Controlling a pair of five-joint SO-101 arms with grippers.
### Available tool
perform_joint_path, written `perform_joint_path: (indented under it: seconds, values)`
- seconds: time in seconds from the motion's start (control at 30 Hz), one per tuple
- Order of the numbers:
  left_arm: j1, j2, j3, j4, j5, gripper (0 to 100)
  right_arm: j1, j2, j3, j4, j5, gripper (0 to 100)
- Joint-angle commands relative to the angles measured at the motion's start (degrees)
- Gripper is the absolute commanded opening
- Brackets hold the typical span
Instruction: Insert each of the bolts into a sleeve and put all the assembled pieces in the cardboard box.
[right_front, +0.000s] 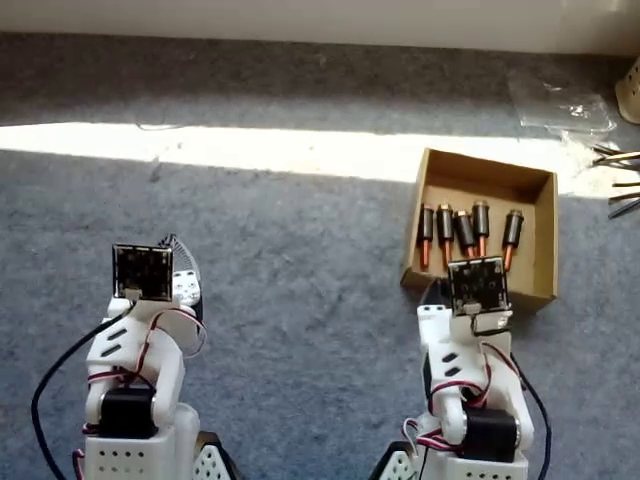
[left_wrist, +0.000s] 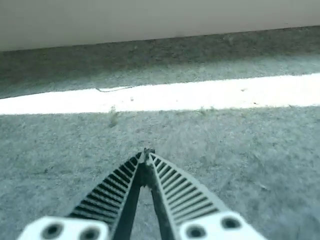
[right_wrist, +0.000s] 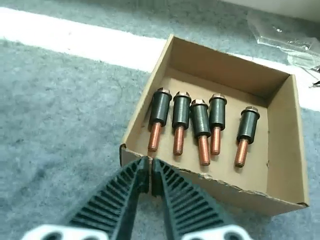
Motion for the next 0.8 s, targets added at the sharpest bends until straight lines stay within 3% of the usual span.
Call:
perform_joint_path:
  seconds: [0.0, 0.77]
  values:
    - [1.19, -0.22, -0.13, 0.09, -0.53, 1, -0.48, -0.40, 1.89, -2.86, -0.53, 0.5]
    - [1.10, -0.13, 2.42, 1.76, -0.26, 1, -0.48, -0.40, 6.46, -0.13, -0.53, 0.5]
